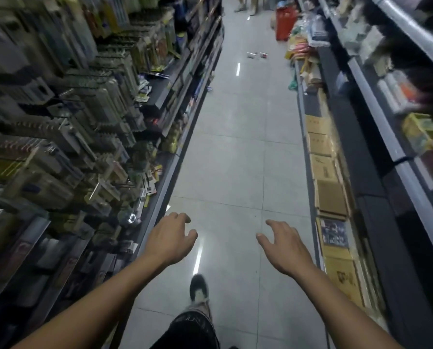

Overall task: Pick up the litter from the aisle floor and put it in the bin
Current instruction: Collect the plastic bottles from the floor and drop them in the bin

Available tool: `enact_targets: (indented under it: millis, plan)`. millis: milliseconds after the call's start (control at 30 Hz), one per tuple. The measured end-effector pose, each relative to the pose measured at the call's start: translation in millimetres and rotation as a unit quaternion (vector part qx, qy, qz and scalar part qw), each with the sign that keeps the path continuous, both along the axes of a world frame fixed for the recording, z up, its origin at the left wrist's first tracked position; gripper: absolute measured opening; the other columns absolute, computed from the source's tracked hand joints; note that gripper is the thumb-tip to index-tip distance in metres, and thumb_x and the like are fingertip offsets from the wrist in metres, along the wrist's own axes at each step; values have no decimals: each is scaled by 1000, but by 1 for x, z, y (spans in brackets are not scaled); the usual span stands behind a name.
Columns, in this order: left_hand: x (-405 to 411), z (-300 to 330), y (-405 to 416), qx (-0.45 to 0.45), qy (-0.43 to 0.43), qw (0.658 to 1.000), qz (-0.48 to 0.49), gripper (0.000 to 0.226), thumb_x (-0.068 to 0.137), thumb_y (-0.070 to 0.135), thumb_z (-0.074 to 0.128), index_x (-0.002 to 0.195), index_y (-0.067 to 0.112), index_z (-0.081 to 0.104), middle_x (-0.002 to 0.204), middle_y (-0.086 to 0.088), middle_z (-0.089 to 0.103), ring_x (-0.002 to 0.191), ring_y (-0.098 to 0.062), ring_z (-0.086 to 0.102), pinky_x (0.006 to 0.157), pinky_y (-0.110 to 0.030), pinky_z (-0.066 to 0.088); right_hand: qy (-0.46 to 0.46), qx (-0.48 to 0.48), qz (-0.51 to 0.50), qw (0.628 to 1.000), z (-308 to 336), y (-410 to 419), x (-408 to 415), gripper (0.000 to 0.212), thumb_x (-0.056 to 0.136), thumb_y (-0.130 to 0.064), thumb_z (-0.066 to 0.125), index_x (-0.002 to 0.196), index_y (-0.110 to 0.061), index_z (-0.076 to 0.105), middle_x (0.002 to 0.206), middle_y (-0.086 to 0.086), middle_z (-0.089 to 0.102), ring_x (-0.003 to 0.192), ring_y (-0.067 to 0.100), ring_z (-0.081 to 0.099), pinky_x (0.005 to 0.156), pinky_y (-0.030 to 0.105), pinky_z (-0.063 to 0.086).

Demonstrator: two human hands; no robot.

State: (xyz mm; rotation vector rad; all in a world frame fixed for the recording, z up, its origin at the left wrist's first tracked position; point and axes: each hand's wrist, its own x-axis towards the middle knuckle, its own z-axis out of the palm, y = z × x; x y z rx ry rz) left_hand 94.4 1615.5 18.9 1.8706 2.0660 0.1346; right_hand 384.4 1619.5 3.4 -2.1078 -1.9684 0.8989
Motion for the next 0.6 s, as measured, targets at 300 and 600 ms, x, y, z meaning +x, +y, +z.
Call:
enact_targets:
  millis: [300,600]
  plan:
    - [-37,-6,168,10,-13,1000,2,47,90,46,48,130,23,58,127,3,59,118,-18,53,91,-36,47,-11,4,6,1000,-1,165,-27,61,99,-57,42,151,-24,38,152,-3,42,141,18,33,109,38,38]
    - [-29,16,365,37,-28,996,-81,47,93,46,46,132,23,56,129,4,57,119,-18,51,90,-36,48,-29,-13,-73,997,7,295,-25,60,99,-55,44,151,-23,40,151,-3,43,140,20,35,108,39,38]
